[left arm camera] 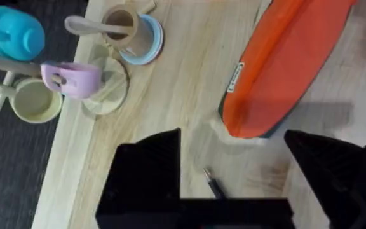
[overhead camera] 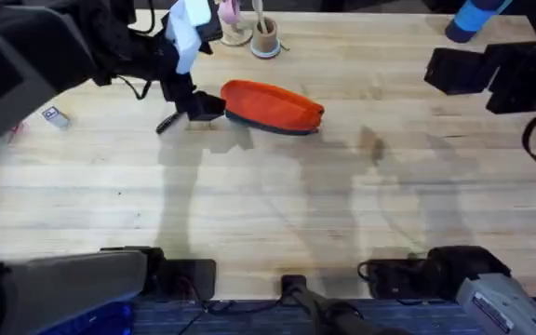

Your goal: Unzip the bag, pick up the pens from the table one at a time and place them inside, then zip the bag closed.

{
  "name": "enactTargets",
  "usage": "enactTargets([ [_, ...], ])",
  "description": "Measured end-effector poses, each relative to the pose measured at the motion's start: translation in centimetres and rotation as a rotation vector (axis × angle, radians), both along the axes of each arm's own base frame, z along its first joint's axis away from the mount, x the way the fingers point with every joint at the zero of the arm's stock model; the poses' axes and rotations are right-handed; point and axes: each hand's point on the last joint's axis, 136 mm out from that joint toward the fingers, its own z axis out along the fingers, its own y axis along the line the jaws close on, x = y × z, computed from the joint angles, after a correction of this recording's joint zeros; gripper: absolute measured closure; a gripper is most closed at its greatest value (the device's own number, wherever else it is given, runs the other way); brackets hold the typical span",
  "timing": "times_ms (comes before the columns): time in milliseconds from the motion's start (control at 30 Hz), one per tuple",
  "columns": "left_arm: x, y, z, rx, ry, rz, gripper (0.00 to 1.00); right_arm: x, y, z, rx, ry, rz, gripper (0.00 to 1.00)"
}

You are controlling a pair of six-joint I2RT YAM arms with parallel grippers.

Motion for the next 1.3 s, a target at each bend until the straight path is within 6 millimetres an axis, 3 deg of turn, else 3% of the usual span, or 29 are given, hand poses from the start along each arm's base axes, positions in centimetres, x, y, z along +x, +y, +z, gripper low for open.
enactTargets([
  [233, 1.8, -1.3, -1.7, -0.075, -0.007, -0.052, 0.008, 0.0, 0.0, 0.0, 0.000, 0.000, 0.000, 0.004],
  [500, 1.7, -2.3, -4.1, -0.141, 0.065, -0.089, 0.008, 0.0, 0.0, 0.0, 0.000, 0.000, 0.000, 0.004],
  [767, 1.7, -2.6, -4.1, -0.161, 0.068, -0.101, 0.250, 0.0, 0.0, 0.0, 0.000, 0.000, 0.000, 0.005],
  [833, 1.6, -2.6, -4.0, -0.163, 0.068, -0.102, 0.368, 0.0, 0.0, 0.0, 0.000, 0.000, 0.000, 0.004],
  [1000, 1.4, -2.8, -4.0, -0.174, 0.077, -0.108, 0.893, 0.0, 0.0, 0.0, 0.000, 0.000, 0.000, 0.004],
  [1033, 1.4, -2.8, -4.0, -0.174, 0.076, -0.109, 0.939, 0.0, 0.0, 0.0, 0.000, 0.000, 0.000, 0.005],
  [1300, 1.4, -2.8, -4.0, -0.174, 0.076, -0.109, 0.956, 0.0, 0.0, 0.0, 0.048, 0.002, -0.024, 0.005],
])
